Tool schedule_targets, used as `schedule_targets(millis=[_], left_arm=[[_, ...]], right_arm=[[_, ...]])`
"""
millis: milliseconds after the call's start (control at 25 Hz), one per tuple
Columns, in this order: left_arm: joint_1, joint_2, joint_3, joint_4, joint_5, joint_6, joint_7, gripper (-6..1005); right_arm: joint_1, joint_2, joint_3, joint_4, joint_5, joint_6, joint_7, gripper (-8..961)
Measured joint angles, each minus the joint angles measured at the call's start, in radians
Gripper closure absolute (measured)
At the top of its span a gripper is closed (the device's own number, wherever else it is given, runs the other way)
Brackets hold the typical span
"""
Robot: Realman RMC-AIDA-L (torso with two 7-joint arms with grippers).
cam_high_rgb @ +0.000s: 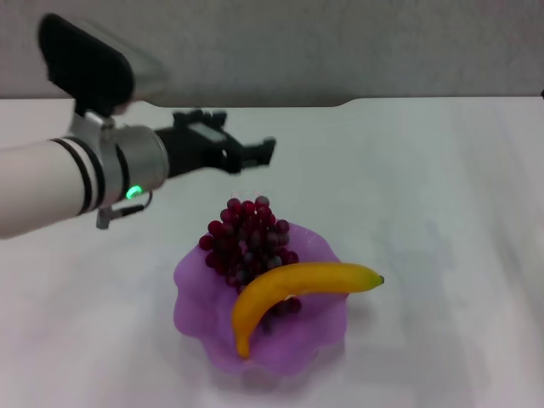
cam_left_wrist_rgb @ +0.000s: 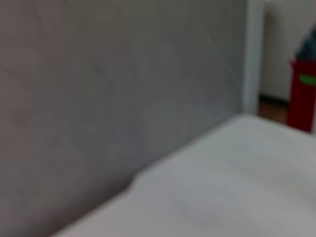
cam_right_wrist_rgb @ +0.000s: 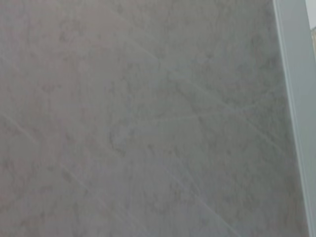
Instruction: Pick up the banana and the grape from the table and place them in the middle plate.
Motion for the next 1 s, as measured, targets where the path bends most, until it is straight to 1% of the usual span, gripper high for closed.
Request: schedule_targets(millis=[160,240,280,320,360,440,640,760,880,1000], left_arm=[[0.028,0.001,-0.001,-0.006,-0.095,0.124,0.109,120],[0.042,0.0,0.004,-0.023,-0.136,0.219,0.167,120],[0.042,0.0,0.004,-0.023,-0.136,0.219,0.167,120],[0.048,-0.001,0.007,-0.032,-0.155,0.262,0.189,120],[0.053,-0.001,0.009,-0.06,-0.193,0.338,0.221,120],[0.054,-0.001,0.009,-0.084,-0.218,0.388,0.232,120],[0.043,0.0,0.01,-0.158,-0.244,0.537,0.249,120],[0.015,0.002,0.013,-0.23,-0.25,0.635,0.249,120],[0.004,0.003,0.012,-0.278,-0.254,0.724,0.197,120],[-0.008,0.003,0.036,-0.339,-0.234,0.877,0.115,120]], right_arm=[[0.0,0.0,0.0,-0.002,-0.001,0.0,0.0,186],[0.001,0.0,0.0,-0.005,-0.001,0.001,0.0,186],[0.002,0.0,0.0,-0.006,-0.002,0.001,0.0,186],[0.002,0.0,0.0,-0.007,-0.002,0.001,0.0,186],[0.003,0.0,0.0,-0.007,-0.002,0.001,0.0,186],[0.004,0.0,-0.001,-0.007,-0.002,0.001,0.0,186],[0.011,0.0,-0.002,-0.007,-0.002,0.001,0.0,187],[0.014,0.0,-0.007,-0.006,-0.002,0.001,0.0,187],[0.015,0.0,-0.014,-0.006,-0.002,0.001,0.0,187],[0.019,0.0,-0.017,-0.006,-0.002,0.001,0.0,187]])
